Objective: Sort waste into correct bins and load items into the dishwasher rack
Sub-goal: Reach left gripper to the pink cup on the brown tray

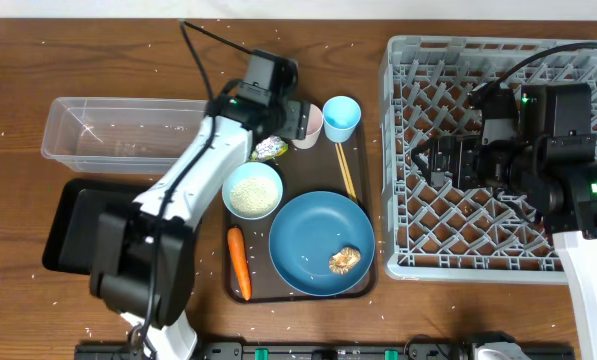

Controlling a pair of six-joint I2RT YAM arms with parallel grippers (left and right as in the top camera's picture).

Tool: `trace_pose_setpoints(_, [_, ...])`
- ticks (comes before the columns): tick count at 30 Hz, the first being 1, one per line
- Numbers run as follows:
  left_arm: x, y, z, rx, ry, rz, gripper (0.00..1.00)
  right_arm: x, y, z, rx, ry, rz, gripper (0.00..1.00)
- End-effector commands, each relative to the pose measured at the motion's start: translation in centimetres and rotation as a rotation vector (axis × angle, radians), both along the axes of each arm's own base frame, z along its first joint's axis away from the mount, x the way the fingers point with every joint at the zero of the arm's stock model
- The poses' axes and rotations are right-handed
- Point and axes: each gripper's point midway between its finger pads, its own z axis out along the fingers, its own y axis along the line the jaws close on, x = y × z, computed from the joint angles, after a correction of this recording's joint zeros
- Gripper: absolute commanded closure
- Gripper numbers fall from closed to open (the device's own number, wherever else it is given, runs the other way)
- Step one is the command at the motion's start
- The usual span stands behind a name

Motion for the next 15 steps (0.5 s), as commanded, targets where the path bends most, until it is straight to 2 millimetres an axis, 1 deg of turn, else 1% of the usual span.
trace_pose_setpoints(1, [0.4,-0.5,-0.8,0.007,0.009,-0.007,0.37,0.1,-0.4,0.7,0.014,-0.013,-0.023,0.01])
trace_pose_setpoints(2, [0.4,-0.4,-1.2,0.012,0.019,-0.006,0.39,0.1,-0.4,0.7,0.014,-0.013,-0.023,0.01])
trace_pose_setpoints(6, [0.3,-0.3,-3.4,0.031,0.061,-0.004,0.4,0.0,-0.4,0.6,0.013,-0.007,-0.023,0.01])
trace_pose_setpoints(9, [0.2,-0.3,-4.6,0.039,0.083,-0.005,0.42,-0.1,-0.4,0.5,0.013,-0.001,-0.023,0.01])
trace_pose_setpoints(11, [0.2,-0.3,-5.3,0.044,0.094,-0.005,0.48,-0.2,-0.4,0.5,0.012,0.001,-0.023,0.01])
trace_pose_setpoints(14, [0.1,-0.3,-5.9,0.049,0.106,-0.005,0.66,-0.2,-0.4,0.5,0.012,0.003,-0.023,0.01])
trace_pose_setpoints(15, [0.1,-0.3,-6.0,0.049,0.108,-0.005,0.71,-0.2,-0.4,0.4,0.012,0.004,-0.023,0.01])
